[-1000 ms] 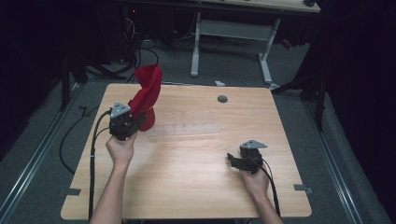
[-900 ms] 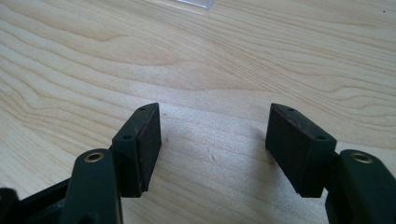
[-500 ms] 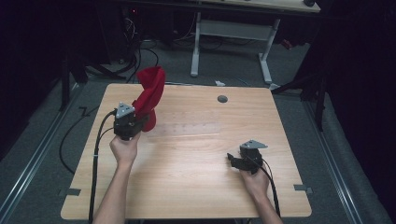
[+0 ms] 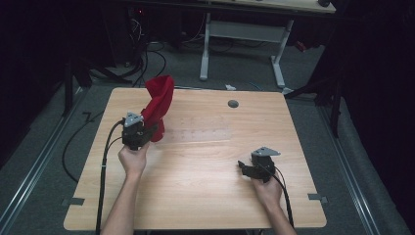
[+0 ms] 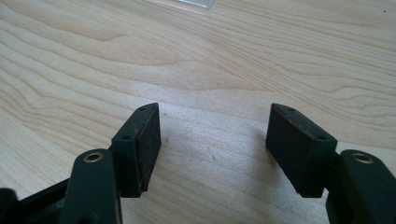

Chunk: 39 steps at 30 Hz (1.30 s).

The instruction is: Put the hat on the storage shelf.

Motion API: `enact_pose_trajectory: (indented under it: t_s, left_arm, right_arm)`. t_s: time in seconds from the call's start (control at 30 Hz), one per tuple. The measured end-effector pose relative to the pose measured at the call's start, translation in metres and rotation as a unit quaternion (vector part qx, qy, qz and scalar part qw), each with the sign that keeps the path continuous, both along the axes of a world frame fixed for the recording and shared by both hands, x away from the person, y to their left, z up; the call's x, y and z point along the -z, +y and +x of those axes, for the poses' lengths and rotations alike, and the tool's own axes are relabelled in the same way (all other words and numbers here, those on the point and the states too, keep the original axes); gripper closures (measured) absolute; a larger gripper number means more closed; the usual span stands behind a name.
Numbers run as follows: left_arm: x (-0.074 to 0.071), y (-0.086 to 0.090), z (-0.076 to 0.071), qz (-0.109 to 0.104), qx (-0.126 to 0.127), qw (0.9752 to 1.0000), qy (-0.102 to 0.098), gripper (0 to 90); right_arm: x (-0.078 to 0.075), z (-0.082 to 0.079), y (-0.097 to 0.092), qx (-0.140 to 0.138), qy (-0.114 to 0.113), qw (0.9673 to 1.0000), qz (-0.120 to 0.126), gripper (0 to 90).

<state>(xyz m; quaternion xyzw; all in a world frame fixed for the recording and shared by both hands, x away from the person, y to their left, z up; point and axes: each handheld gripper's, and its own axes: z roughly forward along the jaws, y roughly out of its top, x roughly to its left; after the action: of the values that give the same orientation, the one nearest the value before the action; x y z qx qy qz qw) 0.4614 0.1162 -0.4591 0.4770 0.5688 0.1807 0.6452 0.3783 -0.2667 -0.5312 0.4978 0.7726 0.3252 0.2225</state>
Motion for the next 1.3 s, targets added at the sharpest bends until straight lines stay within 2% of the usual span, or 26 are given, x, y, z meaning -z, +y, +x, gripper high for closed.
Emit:
enact_pose_trajectory:
  t_s: [0.17,0.5,0.63,0.83,0.97,1.3]
  left_arm:
    - [0.003,0.001,-0.004,-0.001,0.002,1.0,-0.001,84.3]
    - [0.009,0.002,-0.012,-0.003,0.009,0.9999,0.009,81.0]
    - [0.009,0.003,-0.015,0.0,0.011,0.9999,0.009,73.4]
    - [0.007,0.001,-0.02,0.015,0.01,0.9998,0.007,54.6]
    - [0.006,0.003,-0.024,0.022,0.014,0.9996,0.012,46.6]
    - [0.003,0.008,-0.036,0.029,0.013,0.9995,0.002,40.8]
  right_arm:
    - [0.0,0.0,0.0,0.0,0.0,1.0,0.0,35.8]
    - [0.0,0.0,0.0,0.0,0.0,1.0,0.0,35.7]
    - [0.0,0.0,0.0,0.0,0.0,1.0,0.0,35.7]
    - [0.0,0.0,0.0,0.0,0.0,1.0,0.0,35.7]
    - [0.0,0.0,0.0,0.0,0.0,1.0,0.0,35.7]
    - [0.0,0.0,0.0,0.0,0.0,1.0,0.0,35.7]
